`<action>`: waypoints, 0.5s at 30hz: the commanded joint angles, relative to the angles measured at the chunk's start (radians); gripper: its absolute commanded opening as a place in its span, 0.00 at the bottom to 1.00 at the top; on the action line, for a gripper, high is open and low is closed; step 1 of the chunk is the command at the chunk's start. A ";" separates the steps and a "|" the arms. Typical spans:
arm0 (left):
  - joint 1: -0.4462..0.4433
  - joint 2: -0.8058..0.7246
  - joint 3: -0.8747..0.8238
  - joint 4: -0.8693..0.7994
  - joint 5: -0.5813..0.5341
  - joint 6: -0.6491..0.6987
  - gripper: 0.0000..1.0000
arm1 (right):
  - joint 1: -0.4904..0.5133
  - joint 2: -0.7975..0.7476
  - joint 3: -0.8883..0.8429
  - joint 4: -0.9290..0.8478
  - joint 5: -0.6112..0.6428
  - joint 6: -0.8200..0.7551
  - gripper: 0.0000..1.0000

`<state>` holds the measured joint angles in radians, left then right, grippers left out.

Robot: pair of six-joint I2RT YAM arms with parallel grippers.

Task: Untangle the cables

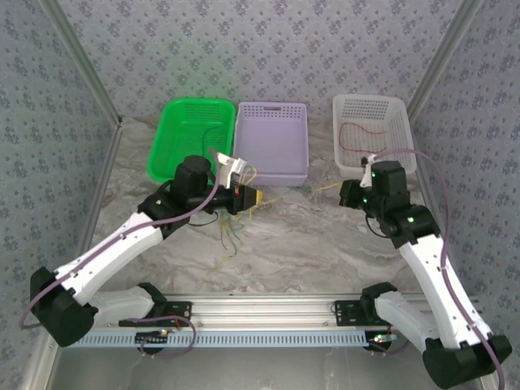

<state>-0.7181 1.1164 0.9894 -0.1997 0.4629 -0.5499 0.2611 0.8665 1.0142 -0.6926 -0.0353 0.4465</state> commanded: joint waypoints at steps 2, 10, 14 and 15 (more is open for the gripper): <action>0.003 -0.144 -0.101 0.117 -0.098 -0.126 0.00 | -0.017 -0.019 0.096 -0.083 0.231 0.041 0.00; -0.003 -0.110 -0.231 0.121 -0.156 -0.230 0.00 | -0.134 -0.070 0.201 -0.033 0.223 0.085 0.00; -0.047 0.074 -0.236 0.218 -0.232 -0.252 0.00 | -0.154 -0.060 0.256 0.002 0.152 0.090 0.00; -0.059 0.133 -0.217 0.224 -0.256 -0.253 0.00 | -0.153 -0.057 0.263 0.001 0.138 0.092 0.00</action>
<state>-0.7483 1.1576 0.7593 -0.0528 0.2825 -0.7681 0.1143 0.8093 1.2346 -0.7143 0.1455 0.5129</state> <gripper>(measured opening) 0.088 0.067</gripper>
